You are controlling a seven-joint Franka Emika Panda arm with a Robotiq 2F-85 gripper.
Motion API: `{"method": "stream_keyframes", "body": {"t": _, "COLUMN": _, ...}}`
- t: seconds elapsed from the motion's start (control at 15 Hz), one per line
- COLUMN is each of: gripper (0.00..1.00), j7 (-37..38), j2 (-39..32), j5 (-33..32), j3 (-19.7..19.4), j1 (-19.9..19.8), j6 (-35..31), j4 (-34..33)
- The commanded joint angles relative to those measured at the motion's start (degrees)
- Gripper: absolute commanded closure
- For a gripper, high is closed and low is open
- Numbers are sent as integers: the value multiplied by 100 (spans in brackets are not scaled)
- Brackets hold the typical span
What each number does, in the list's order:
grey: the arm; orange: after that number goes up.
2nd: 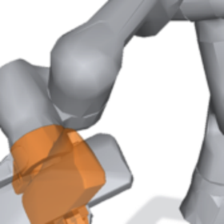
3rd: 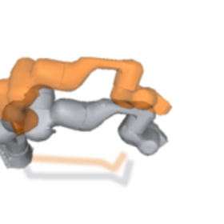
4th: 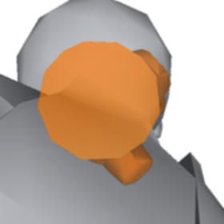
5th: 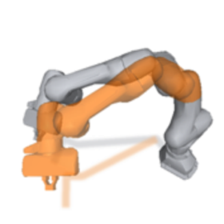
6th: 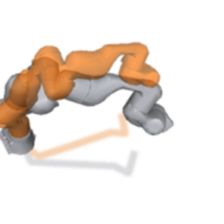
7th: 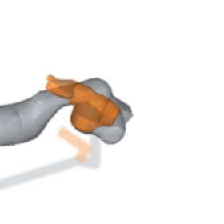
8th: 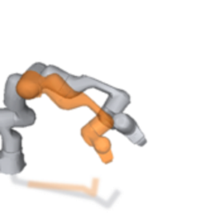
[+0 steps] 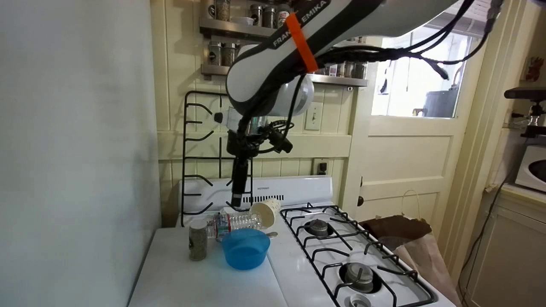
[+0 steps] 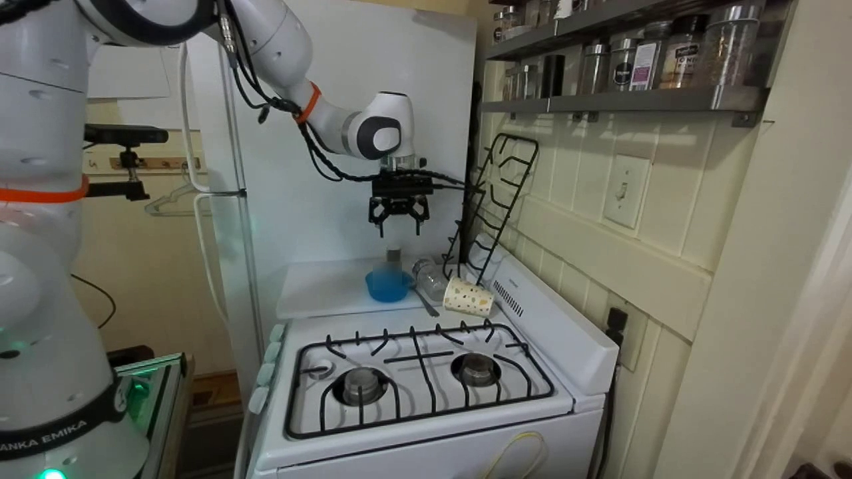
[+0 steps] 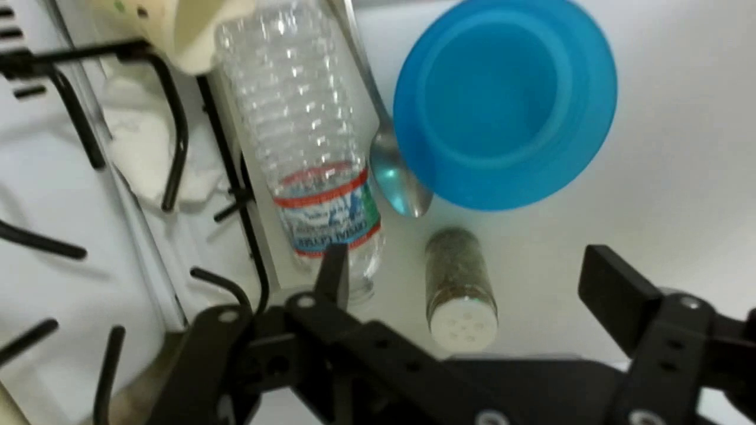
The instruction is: Remove the container from the stove plates on the right and put it on the white tray on the left
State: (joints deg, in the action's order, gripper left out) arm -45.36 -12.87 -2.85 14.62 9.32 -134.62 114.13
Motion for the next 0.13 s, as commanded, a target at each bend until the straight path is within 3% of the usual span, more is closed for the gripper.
{"method": "stream_keyframes", "body": {"t": 0.0, "gripper": 0, "j7": 375, "j2": 1109, "j5": -626, "j3": -138, "j1": 38, "j6": -476, "j4": 1230}}
{"method": "stream_keyframes", "body": {"t": 0.07, "gripper": 0, "j7": 286, "j2": 464, "j5": -395, "j3": -115, "j1": 32, "j6": -72, "j4": 472}}
